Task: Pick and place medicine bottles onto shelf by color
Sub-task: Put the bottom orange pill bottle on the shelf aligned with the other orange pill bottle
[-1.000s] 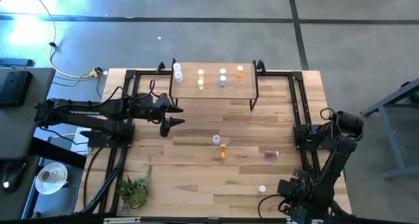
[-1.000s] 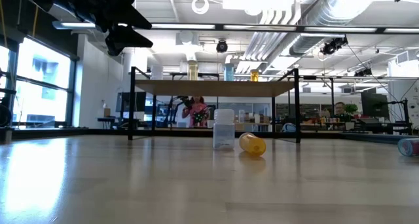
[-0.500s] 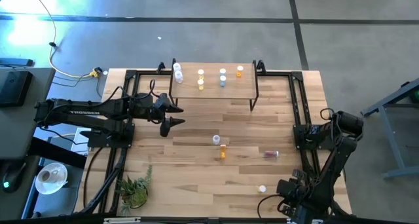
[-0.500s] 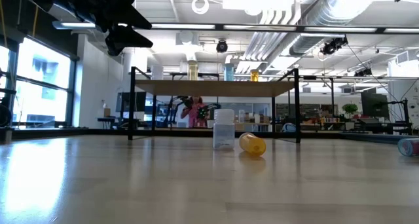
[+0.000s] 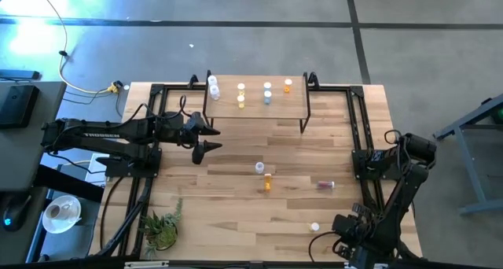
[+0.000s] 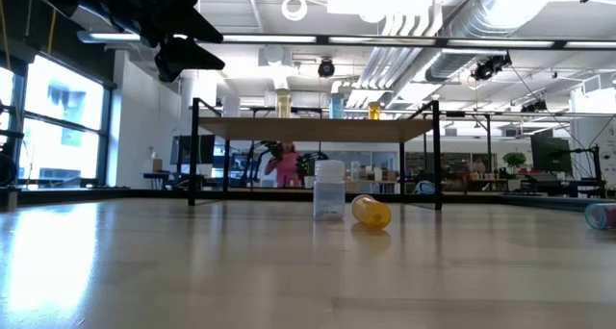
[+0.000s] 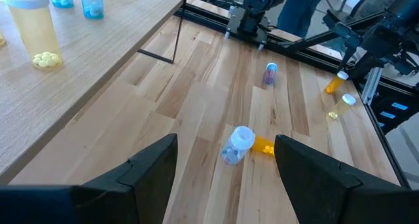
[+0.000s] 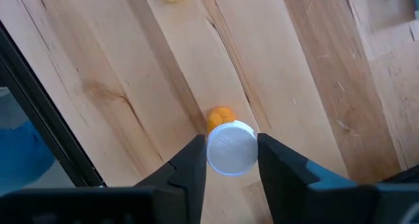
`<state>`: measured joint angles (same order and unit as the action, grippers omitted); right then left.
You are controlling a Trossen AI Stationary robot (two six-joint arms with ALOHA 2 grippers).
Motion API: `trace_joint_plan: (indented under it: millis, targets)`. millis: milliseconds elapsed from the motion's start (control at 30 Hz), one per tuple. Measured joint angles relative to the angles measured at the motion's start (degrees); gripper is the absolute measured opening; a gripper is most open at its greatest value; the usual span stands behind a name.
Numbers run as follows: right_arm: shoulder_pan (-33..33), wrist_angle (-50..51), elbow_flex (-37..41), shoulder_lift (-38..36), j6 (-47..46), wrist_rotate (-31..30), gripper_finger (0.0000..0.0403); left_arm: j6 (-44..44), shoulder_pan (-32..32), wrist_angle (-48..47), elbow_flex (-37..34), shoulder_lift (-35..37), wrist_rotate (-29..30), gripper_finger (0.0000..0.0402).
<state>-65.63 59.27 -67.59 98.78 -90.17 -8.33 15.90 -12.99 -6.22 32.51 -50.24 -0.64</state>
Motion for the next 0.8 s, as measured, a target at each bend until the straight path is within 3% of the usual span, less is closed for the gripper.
trace_joint_plan:
  millis: [800]
  targets:
    - [0.0, 0.2, -3.5, 0.0, -1.5, -0.3, 0.0108, 0.0, 0.0, 0.0, 0.0, 0.0, 0.0, 0.0243]
